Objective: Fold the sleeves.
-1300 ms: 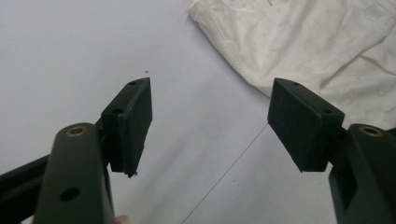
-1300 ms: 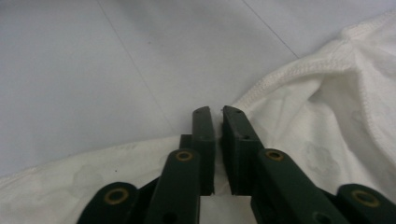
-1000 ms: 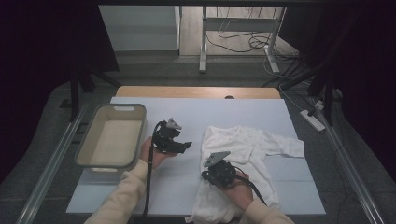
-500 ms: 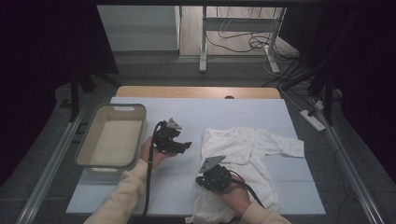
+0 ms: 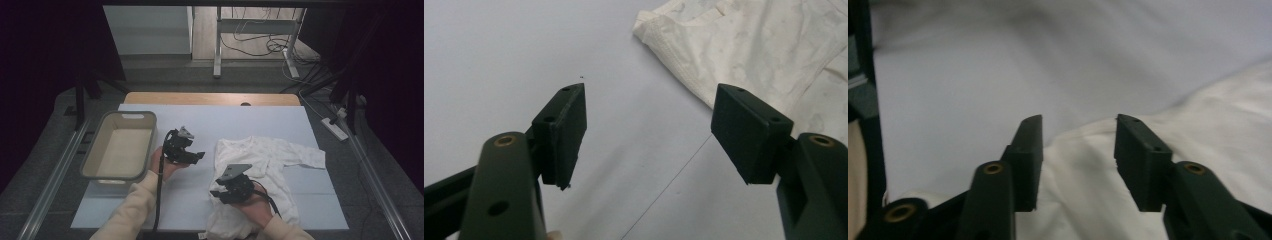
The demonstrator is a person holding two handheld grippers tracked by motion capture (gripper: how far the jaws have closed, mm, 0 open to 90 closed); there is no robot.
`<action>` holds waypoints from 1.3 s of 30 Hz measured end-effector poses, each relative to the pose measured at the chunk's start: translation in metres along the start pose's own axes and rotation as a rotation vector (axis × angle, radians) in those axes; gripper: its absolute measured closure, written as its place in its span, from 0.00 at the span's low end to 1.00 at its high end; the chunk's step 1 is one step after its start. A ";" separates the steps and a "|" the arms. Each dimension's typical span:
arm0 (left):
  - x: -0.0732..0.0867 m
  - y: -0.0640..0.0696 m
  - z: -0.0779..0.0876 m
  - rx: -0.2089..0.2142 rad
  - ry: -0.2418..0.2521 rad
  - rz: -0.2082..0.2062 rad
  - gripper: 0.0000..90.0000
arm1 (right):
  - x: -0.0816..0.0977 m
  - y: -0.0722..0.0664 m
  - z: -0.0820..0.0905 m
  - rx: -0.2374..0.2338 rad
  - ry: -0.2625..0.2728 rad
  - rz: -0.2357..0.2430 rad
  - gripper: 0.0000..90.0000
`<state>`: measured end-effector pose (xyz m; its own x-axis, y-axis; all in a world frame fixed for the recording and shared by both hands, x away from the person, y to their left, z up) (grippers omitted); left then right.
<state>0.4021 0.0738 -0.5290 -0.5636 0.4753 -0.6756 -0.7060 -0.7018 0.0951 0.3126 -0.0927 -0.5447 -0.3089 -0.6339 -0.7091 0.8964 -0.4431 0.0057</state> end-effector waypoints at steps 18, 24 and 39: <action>0.000 0.000 0.001 0.001 0.006 0.005 0.34 | 0.039 0.090 0.060 0.206 0.068 -0.137 0.53; 0.001 0.000 -0.001 0.003 0.000 0.004 0.34 | 0.060 0.118 0.077 0.258 0.068 -0.201 0.52; 0.001 0.000 -0.002 0.001 -0.004 0.002 0.34 | 0.100 0.175 0.104 0.395 0.037 -0.362 0.52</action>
<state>0.4026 0.0732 -0.5306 -0.5665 0.4762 -0.6725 -0.7056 -0.7019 0.0973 0.4058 -0.2997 -0.5414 -0.5579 -0.3766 -0.7395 0.5447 -0.8385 0.0160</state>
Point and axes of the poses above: each handheld gripper's, and its own axes: z roughly backward along the jaws, x roughly out of its underside, y roughly to its right, the point moved 6 cm from there along -z, roughly forward along the jaws, and after that the axes turned 2 degrees about x, right-handed, at the moved point
